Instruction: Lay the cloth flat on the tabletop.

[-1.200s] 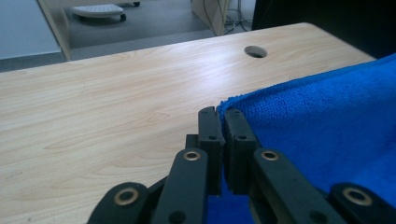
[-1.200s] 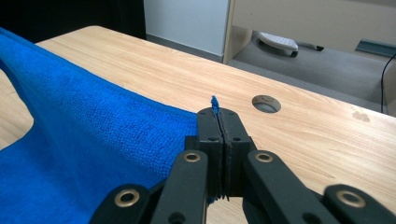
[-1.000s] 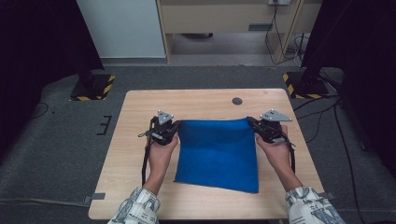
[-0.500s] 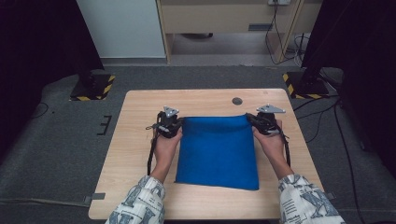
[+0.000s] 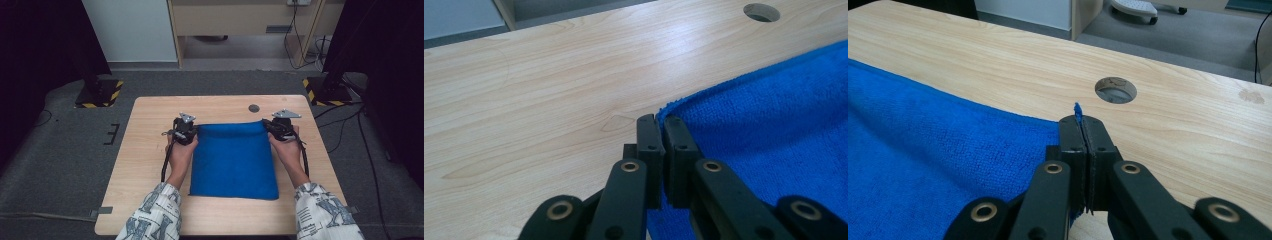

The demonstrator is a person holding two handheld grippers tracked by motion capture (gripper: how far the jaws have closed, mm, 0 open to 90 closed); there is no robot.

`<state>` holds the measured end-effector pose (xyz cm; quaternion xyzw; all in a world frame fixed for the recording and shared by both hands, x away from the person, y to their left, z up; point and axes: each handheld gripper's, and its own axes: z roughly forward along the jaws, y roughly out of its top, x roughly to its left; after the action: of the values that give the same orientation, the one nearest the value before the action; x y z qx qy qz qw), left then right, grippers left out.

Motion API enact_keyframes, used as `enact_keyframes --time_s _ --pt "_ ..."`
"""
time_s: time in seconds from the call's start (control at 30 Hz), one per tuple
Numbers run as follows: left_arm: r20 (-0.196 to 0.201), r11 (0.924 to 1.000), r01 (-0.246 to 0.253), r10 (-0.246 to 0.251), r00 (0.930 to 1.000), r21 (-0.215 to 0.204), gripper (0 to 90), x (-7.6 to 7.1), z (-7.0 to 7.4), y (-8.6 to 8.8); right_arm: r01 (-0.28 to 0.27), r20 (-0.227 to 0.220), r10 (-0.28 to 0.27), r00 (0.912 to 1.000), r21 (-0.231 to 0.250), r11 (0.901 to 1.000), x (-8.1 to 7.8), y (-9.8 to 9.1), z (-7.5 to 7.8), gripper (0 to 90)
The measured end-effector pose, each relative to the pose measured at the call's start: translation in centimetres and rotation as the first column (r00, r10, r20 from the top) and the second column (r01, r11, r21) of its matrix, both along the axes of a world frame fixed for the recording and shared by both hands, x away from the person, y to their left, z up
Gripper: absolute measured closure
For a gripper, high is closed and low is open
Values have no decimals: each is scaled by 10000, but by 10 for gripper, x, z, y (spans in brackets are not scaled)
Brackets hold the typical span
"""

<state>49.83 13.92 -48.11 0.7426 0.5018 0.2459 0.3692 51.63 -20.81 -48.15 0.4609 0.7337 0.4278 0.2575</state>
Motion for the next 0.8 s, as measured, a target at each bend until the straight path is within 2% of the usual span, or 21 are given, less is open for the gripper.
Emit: enact_keyframes --time_s 0.2,0.43,0.5,0.57,0.63,0.7,0.8 --pt "-96 9998 33 -31 9999 217 868 0 -4 1 51 -223 -59 9997 -342 9994 4 5 -6 887" --pt "-335 9999 -31 36 9994 165 864 8 -15 3 213 -470 -224 9986 -234 9995 12 8 -15 887" --pt "-365 10000 23 -22 9993 8 844 11 -21 4 318 -566 -324 9979 -116 9994 15 8 -18 886" --pt "-487 9991 48 -69 9988 -427 814 14 -24 6 352 -611 -358 9975 -112 9993 16 7 -20 882" --pt "-382 9969 32 -62 9992 -782 769 15 -24 8 388 -660 -394 9970 -99 9992 17 5 -21 818" --pt "-381 9954 -52 16 9993 -957 691 15 -24 10 571 -706 -575 9958 -84 9983 18 4 -21 750" --pt "-179 9923 -101 80 9998 -1234 561 17 -24 11 762 -786 -770 9939 -127 9970 20 2 -21 624"
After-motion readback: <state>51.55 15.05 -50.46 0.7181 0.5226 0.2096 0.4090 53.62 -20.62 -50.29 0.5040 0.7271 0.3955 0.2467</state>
